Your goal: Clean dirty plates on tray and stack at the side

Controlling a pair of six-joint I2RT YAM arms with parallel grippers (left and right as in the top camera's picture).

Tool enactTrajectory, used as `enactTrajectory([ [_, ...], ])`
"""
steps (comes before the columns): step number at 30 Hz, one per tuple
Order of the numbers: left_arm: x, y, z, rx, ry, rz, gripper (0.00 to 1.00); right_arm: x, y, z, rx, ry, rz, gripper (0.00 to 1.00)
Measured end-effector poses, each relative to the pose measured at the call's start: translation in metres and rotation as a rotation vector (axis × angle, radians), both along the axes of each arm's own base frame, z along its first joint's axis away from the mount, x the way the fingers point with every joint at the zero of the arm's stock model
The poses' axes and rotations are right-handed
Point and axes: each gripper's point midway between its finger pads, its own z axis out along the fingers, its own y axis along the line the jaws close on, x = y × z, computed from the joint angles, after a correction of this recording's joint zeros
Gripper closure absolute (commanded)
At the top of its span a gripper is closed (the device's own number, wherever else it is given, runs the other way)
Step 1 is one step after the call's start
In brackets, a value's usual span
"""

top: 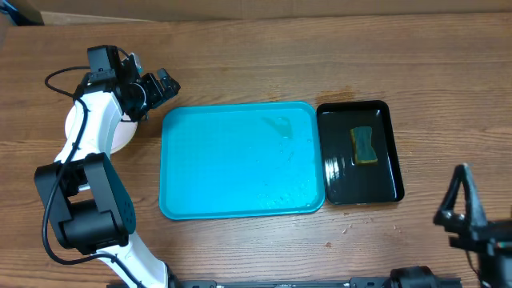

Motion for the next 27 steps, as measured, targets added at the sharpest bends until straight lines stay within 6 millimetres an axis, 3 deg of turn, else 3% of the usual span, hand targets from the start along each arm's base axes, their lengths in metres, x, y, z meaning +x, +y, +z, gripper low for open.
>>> enactTrajectory([
  [8,0.0,0.0,0.0,0.002,0.0,0.001,0.0,0.03,0.005,-0.05,0.016,-0.258,0.013,0.0],
  [11,0.0,0.001,0.0,0.003,0.0,0.001,0.0,0.039,0.01,-0.078,0.02,-0.285,0.037,0.0],
  [16,0.0,0.0,0.0,0.003,0.001,0.001,0.0,0.06,0.014,-0.126,0.033,-0.212,0.058,0.0],
  [27,0.0,0.0,0.0,0.003,0.001,0.001,0.0,0.094,0.019,-0.238,0.023,0.128,0.069,0.0],
])
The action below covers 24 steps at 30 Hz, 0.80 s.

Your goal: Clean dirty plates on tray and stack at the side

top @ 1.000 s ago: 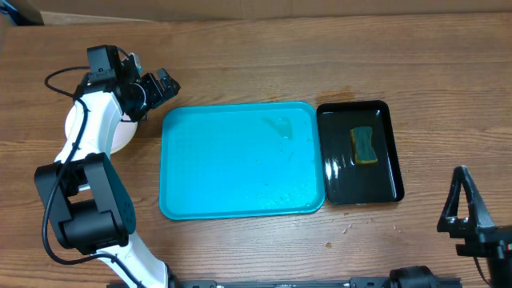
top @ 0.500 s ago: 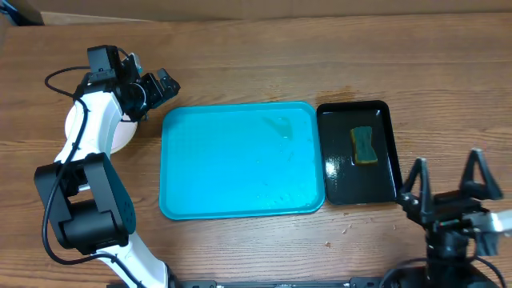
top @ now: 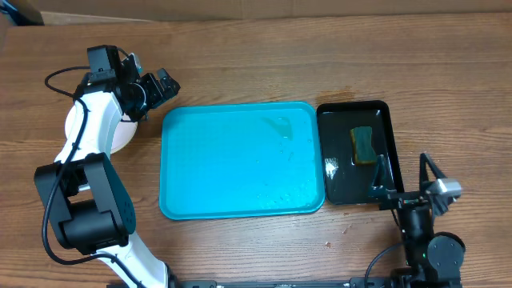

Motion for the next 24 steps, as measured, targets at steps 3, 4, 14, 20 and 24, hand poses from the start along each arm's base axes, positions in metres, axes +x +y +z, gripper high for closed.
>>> enactTrajectory([
  [3,0.0,0.0,0.0,0.0,0.0,0.0,0.0,0.002,0.0,-0.026,-0.024,0.104,0.001,0.0],
  [4,0.0,0.0,0.0,0.0,0.0,0.0,0.0,0.002,0.001,-0.034,-0.031,0.138,0.002,0.0],
  [14,0.0,0.0,0.0,0.0,0.0,0.0,0.0,0.002,0.001,-0.038,-0.041,0.152,0.003,0.0],
  [20,0.0,0.0,0.0,0.0,0.0,0.0,0.0,0.002,0.001,-0.038,-0.043,0.152,0.003,0.0],
  [24,0.0,0.0,0.0,0.0,0.0,0.0,0.0,0.002,0.001,-0.038,-0.044,0.152,0.002,0.0],
])
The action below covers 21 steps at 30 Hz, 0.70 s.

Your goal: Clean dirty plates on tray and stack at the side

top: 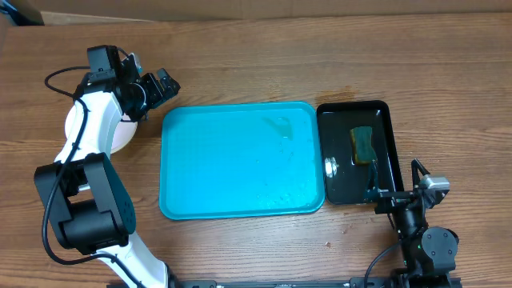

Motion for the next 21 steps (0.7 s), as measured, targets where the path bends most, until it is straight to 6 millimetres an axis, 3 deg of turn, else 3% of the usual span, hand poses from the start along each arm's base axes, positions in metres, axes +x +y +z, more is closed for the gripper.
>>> enactTrajectory([
  [21,-0.0038,-0.004,0.0055,0.035,0.007,-0.002,0.0,0.0,-0.0001,0.0002,-0.003,-0.001,0.0,0.0],
])
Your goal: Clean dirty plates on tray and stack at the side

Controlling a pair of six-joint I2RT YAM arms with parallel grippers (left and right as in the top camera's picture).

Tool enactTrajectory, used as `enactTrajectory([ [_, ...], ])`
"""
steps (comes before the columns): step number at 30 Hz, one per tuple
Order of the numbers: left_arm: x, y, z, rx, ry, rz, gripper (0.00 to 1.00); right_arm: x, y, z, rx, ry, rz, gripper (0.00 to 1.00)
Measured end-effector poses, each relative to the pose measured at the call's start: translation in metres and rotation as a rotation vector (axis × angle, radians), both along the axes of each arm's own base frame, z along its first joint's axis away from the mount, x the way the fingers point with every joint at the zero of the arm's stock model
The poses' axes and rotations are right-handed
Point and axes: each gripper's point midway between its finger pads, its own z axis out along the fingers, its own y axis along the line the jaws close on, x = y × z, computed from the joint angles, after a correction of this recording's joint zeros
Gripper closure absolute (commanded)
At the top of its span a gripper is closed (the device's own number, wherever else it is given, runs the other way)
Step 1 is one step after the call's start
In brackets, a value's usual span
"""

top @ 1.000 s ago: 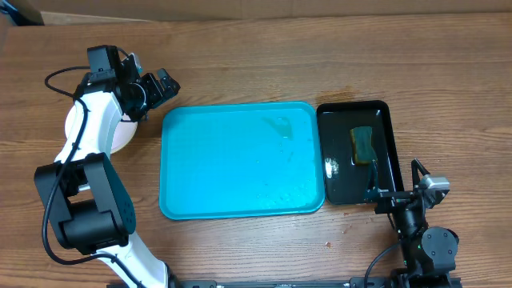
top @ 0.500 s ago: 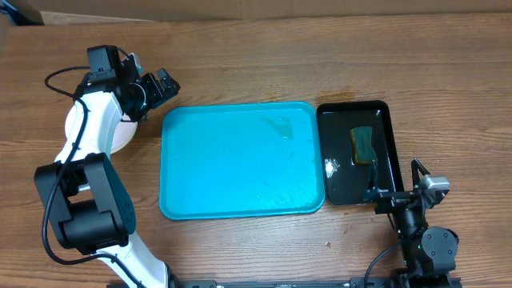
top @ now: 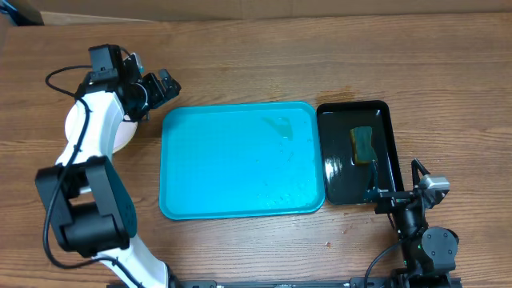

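The blue tray (top: 240, 160) lies in the middle of the table with no plates on it, only faint wet marks. Left of it sits a white plate (top: 120, 138), mostly covered by my left arm. My left gripper (top: 160, 85) hovers just beyond the plate near the tray's far left corner, its fingers apart and holding nothing. A yellow-green sponge (top: 364, 146) rests in the black tray (top: 392, 128) on the right. My right gripper (top: 398, 186) is folded back by that tray's near right corner, open and empty.
Cardboard runs along the table's far edge (top: 240, 8). A black cable (top: 60, 76) loops beside the left arm. The right arm's base (top: 432, 244) stands at the front edge.
The left arm has shifted by a hair above the white plate. The right arm, both trays and the sponge are where they were.
At first my right arm was at the far right front, away from the black tray. Then it stood folded at that tray's near right corner, and it has stayed there. My left gripper stayed open by the white plate throughout.
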Motion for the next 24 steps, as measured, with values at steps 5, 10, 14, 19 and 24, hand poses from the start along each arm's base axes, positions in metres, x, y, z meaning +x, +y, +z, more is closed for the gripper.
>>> enactTrajectory([
  [5,-0.007,-0.026,0.079,0.072,-0.159,-0.043,0.0,0.0,0.0,0.0,0.0,0.0,0.0,0.0],
  [10,-0.047,-0.055,0.214,0.11,-0.484,-0.089,0.0,0.0,0.0,0.0,0.0,0.001,0.0,0.0],
  [14,-0.099,-0.062,0.298,0.13,-0.707,-0.089,0.0,0.0,0.0,0.0,0.0,0.001,0.0,0.0],
  [19,-0.167,-0.068,0.336,0.14,-0.865,-0.092,0.0,0.0,0.0,0.0,0.0,0.001,0.0,0.0],
  [24,-0.221,-0.07,0.278,0.141,-0.782,-0.101,0.0,0.0,0.0,0.0,0.0,0.0,0.0,0.0],
])
